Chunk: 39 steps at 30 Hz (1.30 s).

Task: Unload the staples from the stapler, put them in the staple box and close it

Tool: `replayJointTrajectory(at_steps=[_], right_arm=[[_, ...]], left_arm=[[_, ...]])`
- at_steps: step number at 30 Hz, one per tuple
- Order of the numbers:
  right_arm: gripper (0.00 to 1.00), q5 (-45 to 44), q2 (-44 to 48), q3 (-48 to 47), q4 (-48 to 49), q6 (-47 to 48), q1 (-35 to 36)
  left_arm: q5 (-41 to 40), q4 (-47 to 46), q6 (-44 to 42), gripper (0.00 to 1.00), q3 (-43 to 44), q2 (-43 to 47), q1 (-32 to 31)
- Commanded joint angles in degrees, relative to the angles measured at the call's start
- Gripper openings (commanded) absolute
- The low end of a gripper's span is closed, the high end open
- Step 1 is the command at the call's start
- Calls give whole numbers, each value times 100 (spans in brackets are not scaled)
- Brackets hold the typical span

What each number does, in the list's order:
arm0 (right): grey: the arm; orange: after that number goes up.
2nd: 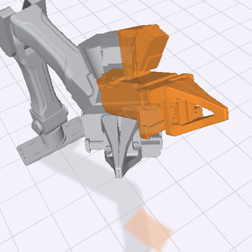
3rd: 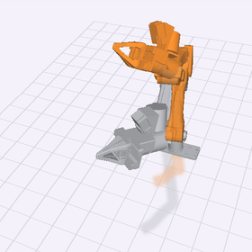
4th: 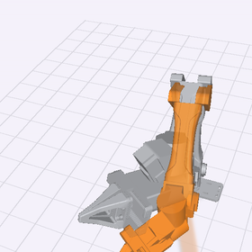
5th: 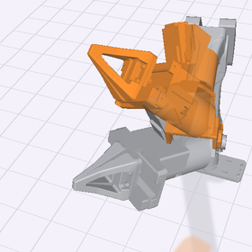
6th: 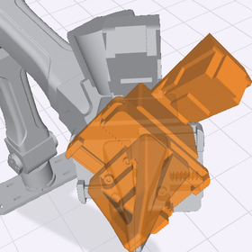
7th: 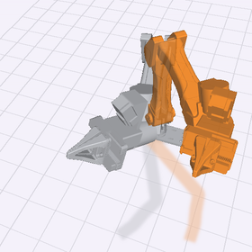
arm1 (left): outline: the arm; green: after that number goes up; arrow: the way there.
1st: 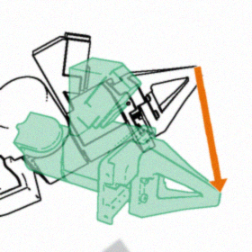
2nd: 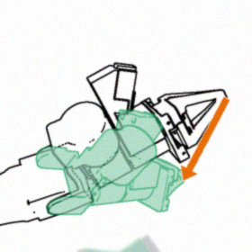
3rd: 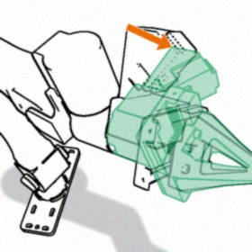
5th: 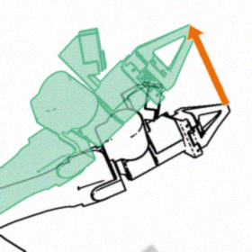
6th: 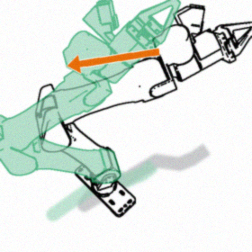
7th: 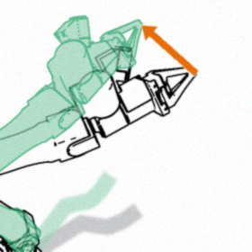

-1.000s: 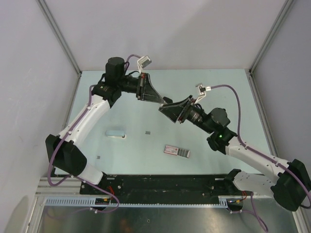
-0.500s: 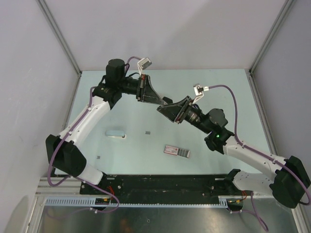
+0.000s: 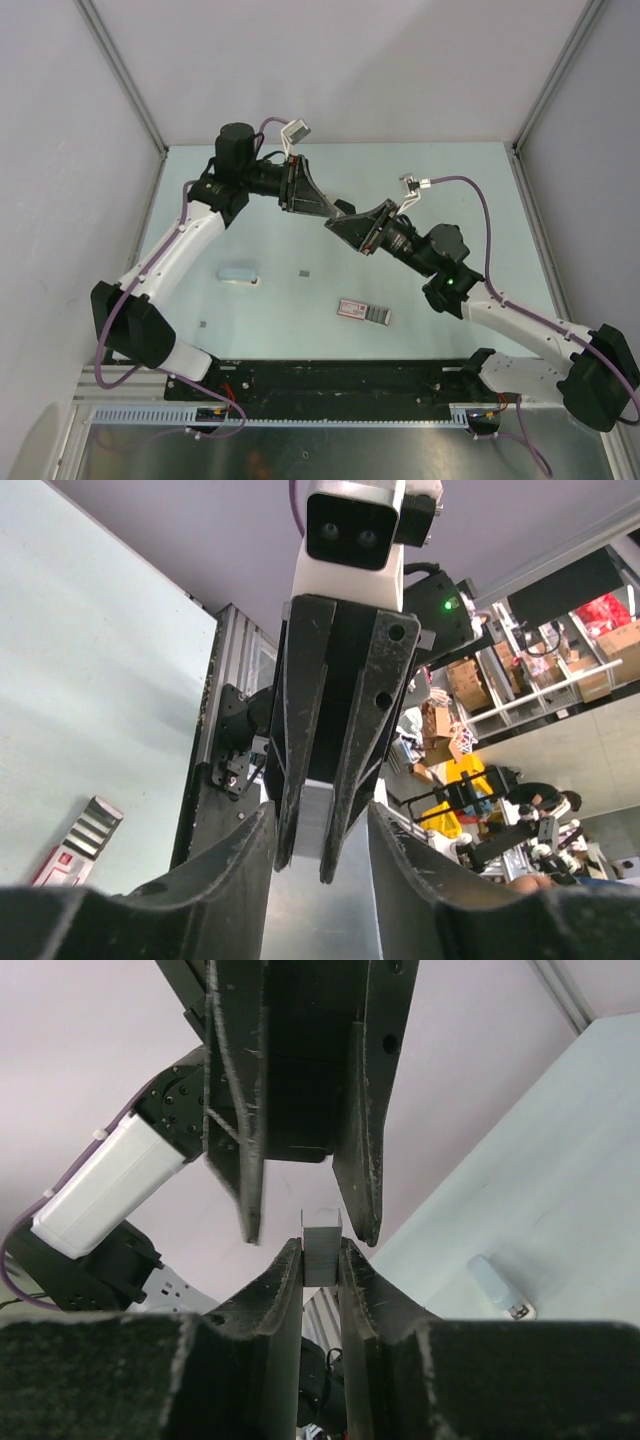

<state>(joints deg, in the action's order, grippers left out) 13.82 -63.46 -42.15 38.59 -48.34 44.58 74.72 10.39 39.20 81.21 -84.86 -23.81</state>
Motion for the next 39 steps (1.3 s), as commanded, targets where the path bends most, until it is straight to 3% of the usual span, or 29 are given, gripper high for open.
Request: replayJointTrajectory(at_steps=[1, 3, 6, 8, 12, 20, 29, 39], right_arm=[[8, -168, 218, -263, -207, 188, 33], [7, -152, 279, -266, -430, 242, 18], [7, -204, 504, -287, -1181, 397, -92], [7, -301, 693, -332, -2069, 530, -204], [6, -690, 904, -486, -4027, 666, -403], [1, -1767, 725, -523, -6849, 406, -165], [0, -2323, 1218, -483, -8250, 155, -21], [0, -2313, 1437, -256, -8758, 18, -129]], left_arm=[[-23, -125, 5, 54, -59, 279, -15], [-138, -125, -47, 64, -74, 293, 16], [-484, -120, -251, 72, -129, 321, 112], [-935, 425, -869, 77, -15, 292, 133], [-2566, 1870, -2815, 73, 244, 15, -156], [-5517, 1978, -5061, 68, -745, -273, -1396], [-6722, 1368, -5442, 66, -1141, -1289, -2191], [-7052, 982, -5359, 64, -1133, -1975, -2733]])
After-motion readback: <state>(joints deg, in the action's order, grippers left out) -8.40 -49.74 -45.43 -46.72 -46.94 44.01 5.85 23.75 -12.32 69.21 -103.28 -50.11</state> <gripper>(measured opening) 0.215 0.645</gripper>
